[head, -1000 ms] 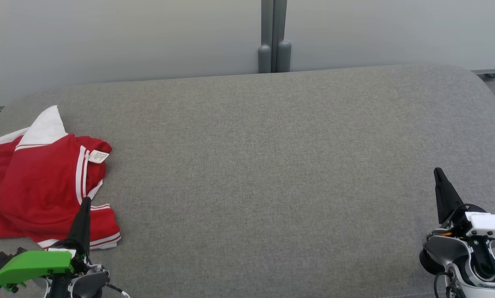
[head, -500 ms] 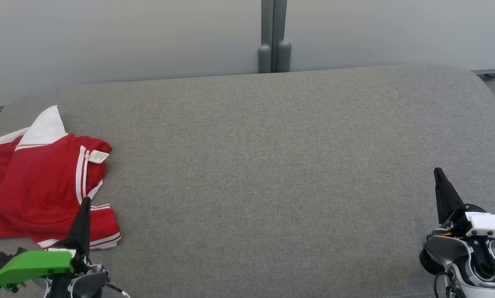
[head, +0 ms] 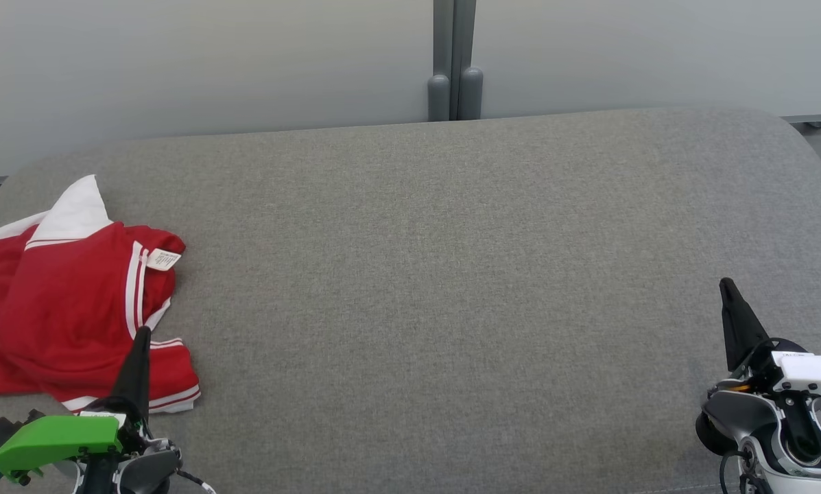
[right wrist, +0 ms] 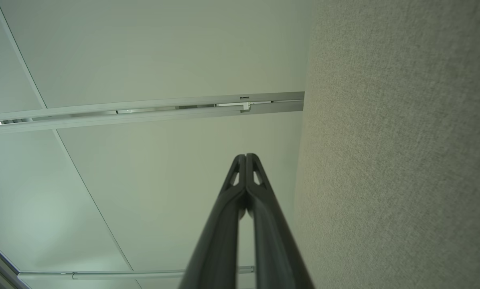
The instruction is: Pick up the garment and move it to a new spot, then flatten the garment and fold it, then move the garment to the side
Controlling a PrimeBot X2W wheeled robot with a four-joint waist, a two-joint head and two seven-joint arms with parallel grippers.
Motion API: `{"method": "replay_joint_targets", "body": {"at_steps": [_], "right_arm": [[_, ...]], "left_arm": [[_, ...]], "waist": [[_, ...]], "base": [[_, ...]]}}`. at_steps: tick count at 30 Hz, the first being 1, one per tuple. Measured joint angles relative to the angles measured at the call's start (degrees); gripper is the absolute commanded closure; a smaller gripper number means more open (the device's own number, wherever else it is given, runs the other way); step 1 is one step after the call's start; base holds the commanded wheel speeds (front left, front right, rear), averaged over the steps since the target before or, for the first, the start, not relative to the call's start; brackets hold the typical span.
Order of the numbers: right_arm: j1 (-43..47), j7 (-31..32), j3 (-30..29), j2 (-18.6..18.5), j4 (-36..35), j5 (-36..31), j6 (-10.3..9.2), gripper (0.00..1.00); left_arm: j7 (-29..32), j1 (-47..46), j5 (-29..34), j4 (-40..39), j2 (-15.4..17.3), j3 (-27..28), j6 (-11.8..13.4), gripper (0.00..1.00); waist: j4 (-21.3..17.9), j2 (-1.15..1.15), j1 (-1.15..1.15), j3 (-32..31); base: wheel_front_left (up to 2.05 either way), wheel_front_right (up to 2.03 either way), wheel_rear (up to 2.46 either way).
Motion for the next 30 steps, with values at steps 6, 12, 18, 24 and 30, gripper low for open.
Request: {"method": "replay_joint_targets", "body": {"at_steps": [6, 12, 18, 24, 30], "right_arm": [[0.00, 0.00, 0.00, 0.00, 0.00, 0.00, 0.00, 1.00], [0.00, 0.00, 0.00, 0.00, 0.00, 0.00, 0.00, 1.00], [0.00, 0.00, 0.00, 0.00, 0.00, 0.00, 0.00, 1.00], [0.00, 0.00, 0.00, 0.00, 0.00, 0.00, 0.00, 1.00], [0.00, 0.00, 0.00, 0.00, 0.00, 0.00, 0.00, 1.00]], "left_arm": [[0.00, 0.00, 0.00, 0.00, 0.00, 0.00, 0.00, 1.00], [0.00, 0.00, 0.00, 0.00, 0.00, 0.00, 0.01, 1.00], [0.00, 0.00, 0.00, 0.00, 0.00, 0.00, 0.01, 1.00], [0.00, 0.00, 0.00, 0.00, 0.00, 0.00, 0.00, 1.00], [0.00, 0.00, 0.00, 0.00, 0.00, 0.00, 0.00, 1.00]], "waist": [[0.00, 0.00, 0.00, 0.00], [0.00, 0.00, 0.00, 0.00], [0.00, 0.00, 0.00, 0.00], [0.00, 0.00, 0.00, 0.00], [0.00, 0.00, 0.00, 0.00]], "base": [[0.00, 0.00, 0.00], [0.00, 0.00, 0.00], [0.00, 0.00, 0.00], [0.00, 0.00, 0.00], [0.00, 0.00, 0.00]]}}
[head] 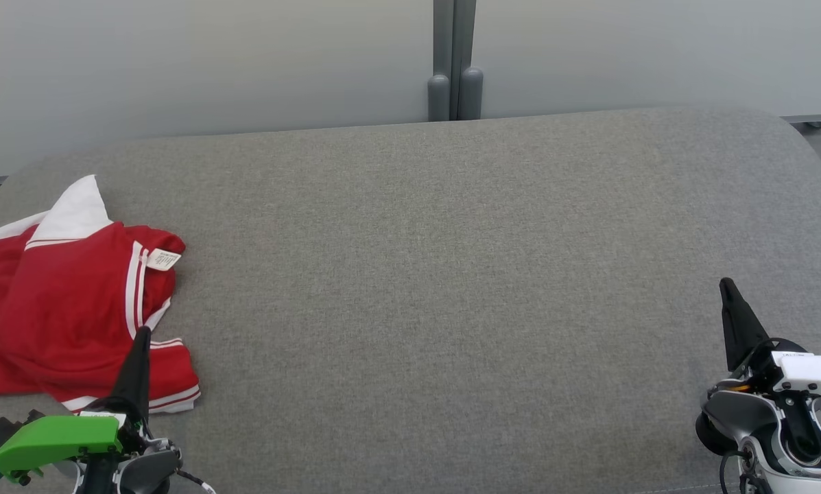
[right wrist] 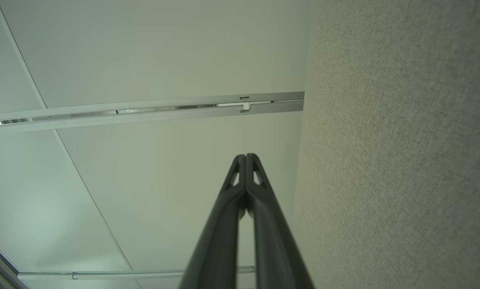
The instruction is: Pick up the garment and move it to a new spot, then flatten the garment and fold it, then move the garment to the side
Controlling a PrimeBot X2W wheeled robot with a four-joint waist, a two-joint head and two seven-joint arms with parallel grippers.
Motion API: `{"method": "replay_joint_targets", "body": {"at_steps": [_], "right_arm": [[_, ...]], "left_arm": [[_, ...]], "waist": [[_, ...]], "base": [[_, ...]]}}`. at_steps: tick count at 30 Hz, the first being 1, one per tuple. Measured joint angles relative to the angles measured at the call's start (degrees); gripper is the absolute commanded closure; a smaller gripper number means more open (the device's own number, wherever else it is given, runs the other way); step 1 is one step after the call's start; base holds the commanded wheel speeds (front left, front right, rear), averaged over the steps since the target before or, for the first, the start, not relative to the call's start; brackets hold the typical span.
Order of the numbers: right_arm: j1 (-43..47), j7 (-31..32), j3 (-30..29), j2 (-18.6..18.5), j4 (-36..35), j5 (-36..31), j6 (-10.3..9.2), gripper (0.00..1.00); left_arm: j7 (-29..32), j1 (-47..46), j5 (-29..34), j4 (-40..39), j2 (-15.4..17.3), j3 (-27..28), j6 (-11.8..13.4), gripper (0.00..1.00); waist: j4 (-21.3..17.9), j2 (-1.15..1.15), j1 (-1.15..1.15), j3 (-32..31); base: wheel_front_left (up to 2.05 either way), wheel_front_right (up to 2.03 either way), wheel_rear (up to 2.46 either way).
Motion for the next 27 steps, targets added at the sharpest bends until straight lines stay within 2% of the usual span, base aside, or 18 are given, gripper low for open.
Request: {"method": "replay_joint_targets", "body": {"at_steps": [16, 17, 22, 27], "right_arm": [[0.00, 0.00, 0.00, 0.00, 0.00, 0.00, 0.00, 1.00], [0.00, 0.00, 0.00, 0.00, 0.00, 0.00, 0.00, 0.00], [2.49, 0.00, 0.32, 1.13, 2.57, 0.01, -0.10, 0.00], [2.73, -0.19, 0.56, 1.36, 2.19, 0.00, -0.10, 0.00]], "left_arm": [[0.00, 0.00, 0.00, 0.00, 0.00, 0.00, 0.00, 1.00], [0.00, 0.00, 0.00, 0.00, 0.00, 0.00, 0.01, 0.00], [-0.01, 2.34, 0.00, 2.60, -0.78, -0.23, 0.05, 0.00], [-0.25, 2.65, 0.00, 2.35, -1.08, -0.80, 0.05, 0.00]], "waist": [[0.00, 0.00, 0.00, 0.00], [0.00, 0.00, 0.00, 0.00], [0.00, 0.00, 0.00, 0.00], [0.02, 0.01, 0.00, -0.02]], "base": [[0.00, 0.00, 0.00], [0.00, 0.00, 0.00], [0.00, 0.00, 0.00], [0.00, 0.00, 0.00]]}}
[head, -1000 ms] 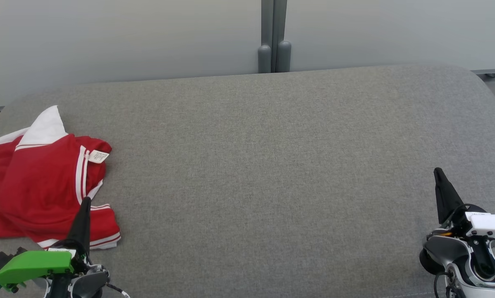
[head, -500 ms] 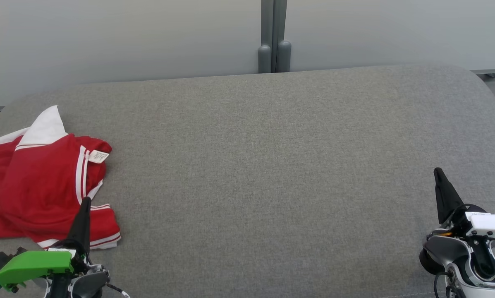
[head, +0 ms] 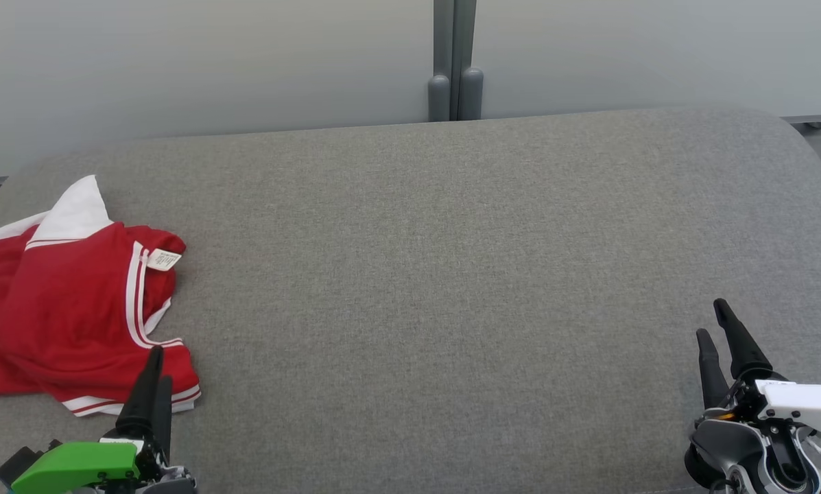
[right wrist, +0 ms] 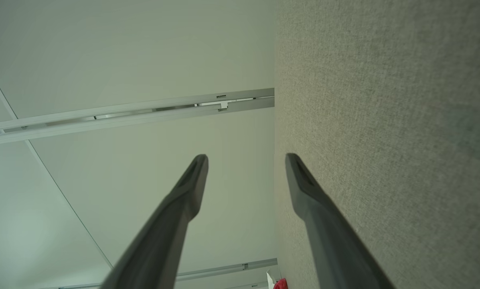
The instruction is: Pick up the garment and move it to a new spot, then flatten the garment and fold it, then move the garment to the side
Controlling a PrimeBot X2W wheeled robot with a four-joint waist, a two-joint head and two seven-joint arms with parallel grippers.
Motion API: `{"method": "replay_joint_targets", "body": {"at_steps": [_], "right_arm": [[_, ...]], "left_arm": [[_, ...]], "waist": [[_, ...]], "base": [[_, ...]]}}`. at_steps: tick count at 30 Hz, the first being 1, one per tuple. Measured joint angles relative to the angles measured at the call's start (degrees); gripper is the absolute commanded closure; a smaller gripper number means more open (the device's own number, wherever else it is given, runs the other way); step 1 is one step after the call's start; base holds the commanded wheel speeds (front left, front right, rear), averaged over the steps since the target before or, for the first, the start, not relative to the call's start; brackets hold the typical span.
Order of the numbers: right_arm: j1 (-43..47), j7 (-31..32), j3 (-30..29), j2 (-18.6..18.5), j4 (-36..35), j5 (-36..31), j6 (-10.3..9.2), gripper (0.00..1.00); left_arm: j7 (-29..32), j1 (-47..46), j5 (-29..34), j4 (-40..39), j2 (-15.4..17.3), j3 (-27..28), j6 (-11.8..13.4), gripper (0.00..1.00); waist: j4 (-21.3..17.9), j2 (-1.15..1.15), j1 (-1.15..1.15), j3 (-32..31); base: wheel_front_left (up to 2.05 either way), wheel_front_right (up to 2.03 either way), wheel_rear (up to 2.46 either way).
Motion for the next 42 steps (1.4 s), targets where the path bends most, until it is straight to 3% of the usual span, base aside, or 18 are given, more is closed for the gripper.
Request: {"method": "replay_joint_targets", "body": {"at_steps": [17, 25, 42], "right_arm": [[-0.01, -2.83, 2.13, -0.41, -4.16, -3.47, 0.00, 0.00], [-0.01, -4.54, 3.89, -1.76, -6.22, -8.21, 0.00, 0.00], [0.00, -7.98, 8.69, -5.80, -9.01, -21.89, 0.03, 0.00]], "left_arm": [[-2.38, -0.07, 2.57, -2.68, 0.24, -1.18, 0.00, 0.00], [-4.63, -0.13, 8.91, -4.12, 2.38, -2.48, 0.04, 0.00], [-8.10, -0.22, 23.71, -6.64, 5.90, -6.45, 3.05, 0.00]], "waist": [[0.15, 0.00, 0.00, -0.07], [0.20, 0.00, 0.00, -0.08], [0.35, 0.00, 0.00, -0.07]], "base": [[0.00, 0.00, 0.00], [0.00, 0.00, 0.00], [0.00, 0.00, 0.00]]}}
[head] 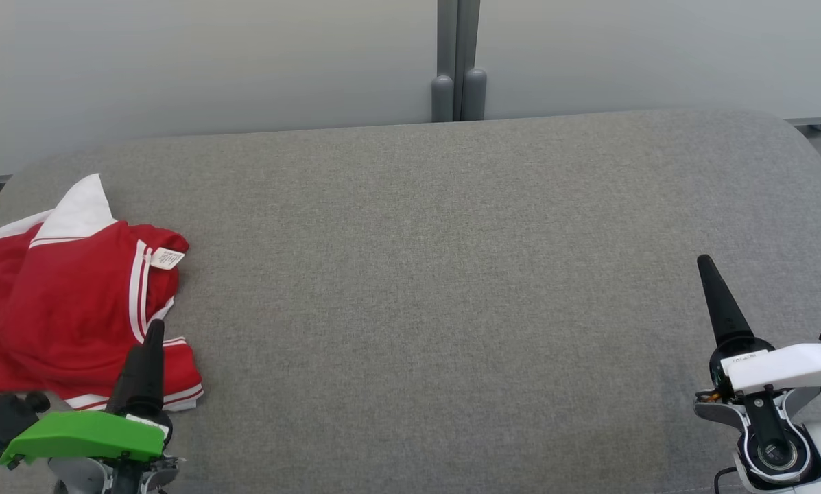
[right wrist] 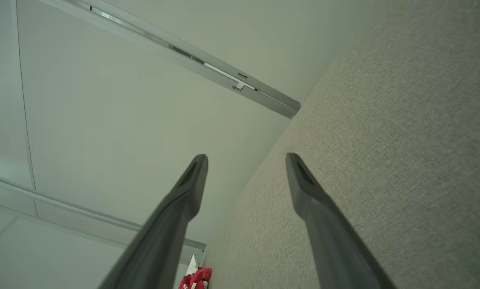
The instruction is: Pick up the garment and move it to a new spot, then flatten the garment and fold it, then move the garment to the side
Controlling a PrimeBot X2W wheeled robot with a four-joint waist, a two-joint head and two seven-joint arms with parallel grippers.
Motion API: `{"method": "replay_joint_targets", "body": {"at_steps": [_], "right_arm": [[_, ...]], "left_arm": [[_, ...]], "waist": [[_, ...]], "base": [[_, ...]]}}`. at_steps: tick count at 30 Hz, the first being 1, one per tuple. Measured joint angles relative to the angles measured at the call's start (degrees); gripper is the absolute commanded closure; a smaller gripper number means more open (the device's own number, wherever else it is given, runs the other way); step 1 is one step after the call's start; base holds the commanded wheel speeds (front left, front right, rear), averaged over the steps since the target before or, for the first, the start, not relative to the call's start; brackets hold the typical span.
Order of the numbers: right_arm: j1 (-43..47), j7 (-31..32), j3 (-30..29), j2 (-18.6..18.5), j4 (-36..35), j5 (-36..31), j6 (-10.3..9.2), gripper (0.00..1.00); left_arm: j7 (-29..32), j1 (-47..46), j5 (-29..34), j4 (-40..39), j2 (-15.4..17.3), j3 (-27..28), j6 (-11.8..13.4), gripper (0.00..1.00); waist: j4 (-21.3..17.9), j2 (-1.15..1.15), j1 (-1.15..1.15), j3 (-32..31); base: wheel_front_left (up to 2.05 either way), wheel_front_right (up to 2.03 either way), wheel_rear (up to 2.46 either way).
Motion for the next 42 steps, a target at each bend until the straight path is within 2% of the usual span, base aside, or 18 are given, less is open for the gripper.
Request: {"method": "replay_joint_targets", "body": {"at_steps": [11, 19, 42], "right_arm": [[0.00, -2.36, 3.68, -2.80, -1.56, -11.78, -0.67, 0.00], [0.00, -3.63, 6.06, -3.07, -2.98, -17.64, -2.02, 0.00], [0.00, -8.16, 11.00, -5.00, -6.81, -33.33, -4.10, 0.00]], "left_arm": [[-2.16, -0.04, 9.93, -2.01, 1.42, -2.89, 2.47, 0.00], [-3.64, -0.05, 15.53, -3.12, 2.05, -3.90, 4.02, 0.00], [-8.24, -0.06, 31.18, -6.70, 3.43, -7.01, 7.25, 0.00]], "waist": [[0.20, 0.00, 0.00, -0.02], [0.29, 0.00, 0.00, 0.01], [0.70, 0.00, 0.00, 0.58]], "base": [[0.00, 0.00, 0.00], [0.00, 0.00, 0.00], [0.00, 0.00, 0.00]]}}
